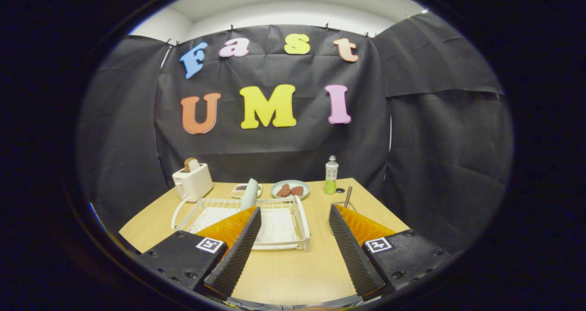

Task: Take the plate from the dish rack, then take the spoon from the basket and place it into the plate.

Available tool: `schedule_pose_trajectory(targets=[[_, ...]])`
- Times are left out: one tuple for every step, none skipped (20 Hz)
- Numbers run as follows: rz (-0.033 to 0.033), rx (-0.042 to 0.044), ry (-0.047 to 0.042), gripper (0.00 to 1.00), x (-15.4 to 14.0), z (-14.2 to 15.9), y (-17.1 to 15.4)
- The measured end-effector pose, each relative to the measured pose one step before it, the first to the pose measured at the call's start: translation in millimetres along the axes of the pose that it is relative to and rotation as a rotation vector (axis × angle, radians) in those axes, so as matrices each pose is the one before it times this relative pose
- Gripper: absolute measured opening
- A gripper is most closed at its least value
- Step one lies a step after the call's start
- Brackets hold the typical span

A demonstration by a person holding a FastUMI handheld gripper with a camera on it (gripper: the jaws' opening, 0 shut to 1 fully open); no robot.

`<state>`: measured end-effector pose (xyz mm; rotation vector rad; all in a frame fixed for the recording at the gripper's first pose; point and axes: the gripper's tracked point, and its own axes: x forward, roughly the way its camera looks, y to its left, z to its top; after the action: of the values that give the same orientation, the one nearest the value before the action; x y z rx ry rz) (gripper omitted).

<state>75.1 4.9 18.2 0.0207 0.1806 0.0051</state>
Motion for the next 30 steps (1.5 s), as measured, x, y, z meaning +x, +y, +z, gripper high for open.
schedule_pose_trajectory(targets=[[0.0041,-0.00661,0.01561,0.97,9.32,6.8,2.34],[-0.00722,-0.00874,0.01654,0.97,8.76,5.73,0.04],[-0.01384,-0.0059,0.01847,0.97,10.27,4.51,-2.29],[-0.00269,-0.00835,0.02207,0.96,11.14,4.84,2.18],[0.00453,-0.00477,0.02099,0.95,9.44,3.83,2.88],[0.01253,-0.01433,0.02712,0.95,11.79,2.8,4.58],[-0.00048,-0.00477,0.02803,0.94,11.18,3.14,1.15],[0.00118,-0.00192,0.031,0.94,10.82,1.72,0.15],[0.00718,-0.00256,0.03428,0.93,9.98,1.74,4.17],[0.00748,-0.00438,0.05011,0.93,10.79,-1.74,3.68],[0.01229,0.01451,0.0339,0.92,7.34,1.29,3.47],[0.00784,0.01944,0.02882,0.92,7.87,2.64,4.27],[0.01216,0.00316,0.02527,0.92,6.35,4.03,5.49],[0.01681,-0.02005,0.02032,0.92,7.44,3.96,6.81],[0.01229,-0.01913,0.01043,0.92,7.67,4.64,6.23],[0.00719,-0.03103,0.01624,0.92,9.39,3.98,6.1],[-0.00337,-0.01779,0.02362,0.91,8.41,3.43,6.3],[0.00591,-0.01329,0.02881,0.91,4.5,1.44,7.88],[0.02323,-0.00978,0.02271,0.92,5.83,3.49,12.32],[0.01771,-0.01783,0.03293,0.92,4.67,-0.07,10.64],[0.00291,-0.01178,0.02527,0.92,6.16,2.65,7.29],[-0.02358,-0.01457,0.03282,0.92,6.84,0.97,2.14],[-0.04065,-0.01034,0.02861,0.91,6.97,0.95,-0.89],[-0.04032,-0.015,0.03714,0.91,7.8,0.98,-0.8],[-0.04159,-0.014,0.02597,0.84,5.52,1.93,-1.16],[-0.05849,-0.00536,0.00466,0.76,2.88,8.18,-3.69],[-0.04139,-0.01724,0.0068,0.69,2.24,7.92,-1.05],[-0.04417,-0.02645,0.01874,0.66,5.63,0.89,-0.21],[-0.04507,-0.02377,0.03565,0.62,2.74,-0.41,-2.19],[-0.04809,-0.03,0.05363,0.59,2.38,-5.5,-2.22]])
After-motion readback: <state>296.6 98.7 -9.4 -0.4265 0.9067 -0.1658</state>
